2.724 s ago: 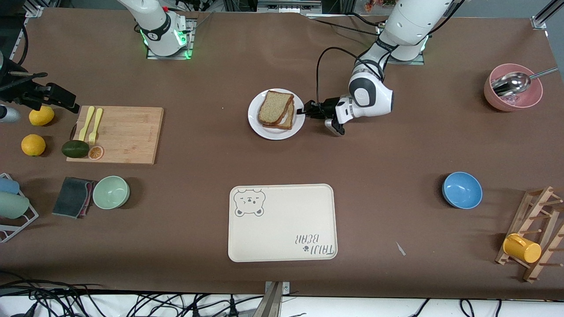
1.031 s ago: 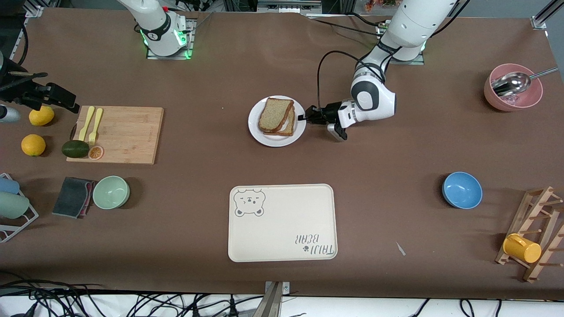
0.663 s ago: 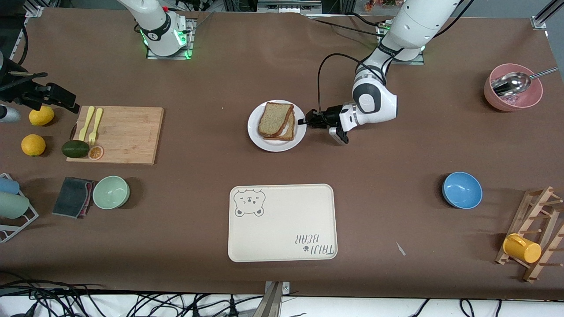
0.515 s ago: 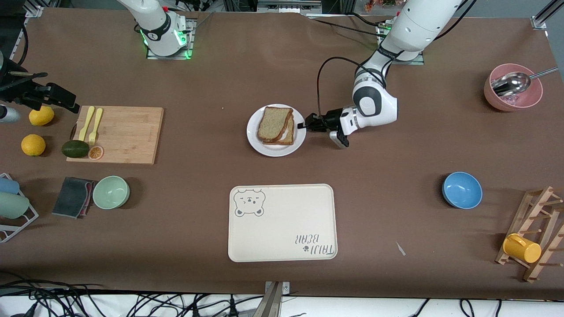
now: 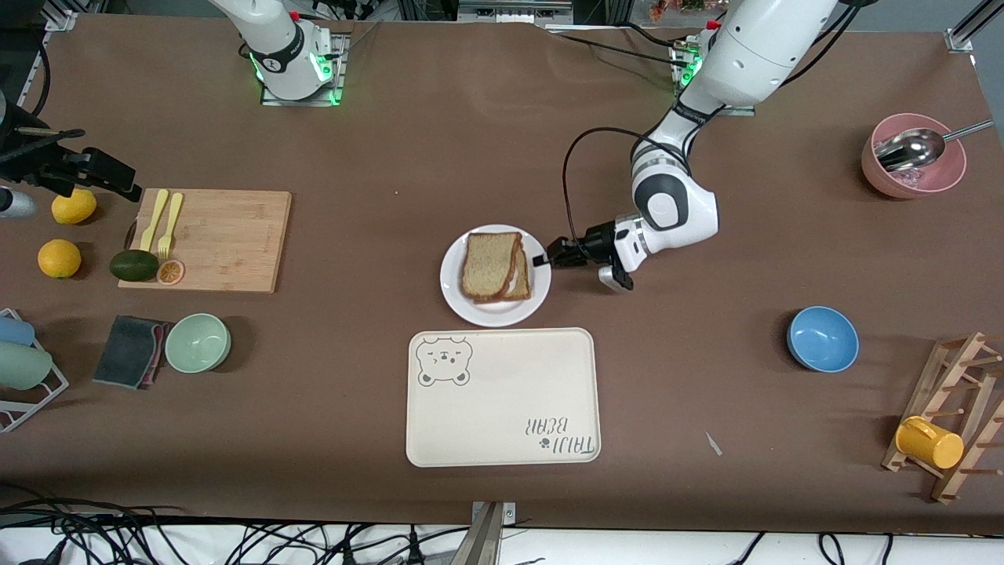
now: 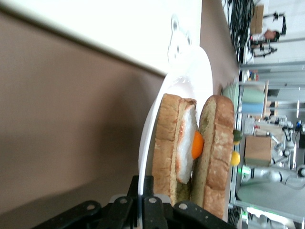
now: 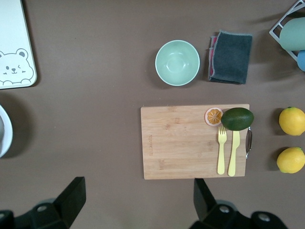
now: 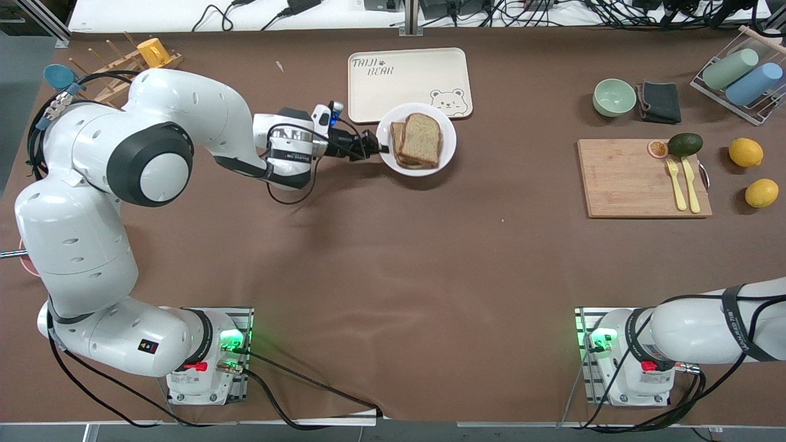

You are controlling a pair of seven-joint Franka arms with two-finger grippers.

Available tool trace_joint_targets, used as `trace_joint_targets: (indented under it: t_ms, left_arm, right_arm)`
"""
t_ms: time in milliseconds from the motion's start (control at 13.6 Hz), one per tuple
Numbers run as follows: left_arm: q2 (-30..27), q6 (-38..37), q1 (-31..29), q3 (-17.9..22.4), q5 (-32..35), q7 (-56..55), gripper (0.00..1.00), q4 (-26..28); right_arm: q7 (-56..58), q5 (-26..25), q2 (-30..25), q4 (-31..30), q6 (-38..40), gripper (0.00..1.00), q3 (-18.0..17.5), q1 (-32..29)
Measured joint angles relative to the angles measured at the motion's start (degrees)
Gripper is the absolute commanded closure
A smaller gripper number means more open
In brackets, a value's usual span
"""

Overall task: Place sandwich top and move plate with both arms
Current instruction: 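Slide the white plate with the left gripper onto the bear tray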

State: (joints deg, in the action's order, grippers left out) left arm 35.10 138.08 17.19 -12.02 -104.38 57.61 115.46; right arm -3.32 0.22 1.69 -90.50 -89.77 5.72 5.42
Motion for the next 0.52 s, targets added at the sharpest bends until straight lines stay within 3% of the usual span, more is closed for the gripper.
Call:
trace_joint_targets:
  t_ms: [147,515]
  left_arm:
    - [1.3,0.2,0.0,1.3,0.9,-3.8,1.0,-3.3]
    - [4.8,0.3,-0.1,3.8,10.7,-20.7,1.0,-13.7]
  right_arm:
    - [0.0,0.0,0.0,0.0,0.0,0.0,0.0,0.0]
    - [0.0,0.0,0.0,0.0,0.0,0.0,0.0,0.0]
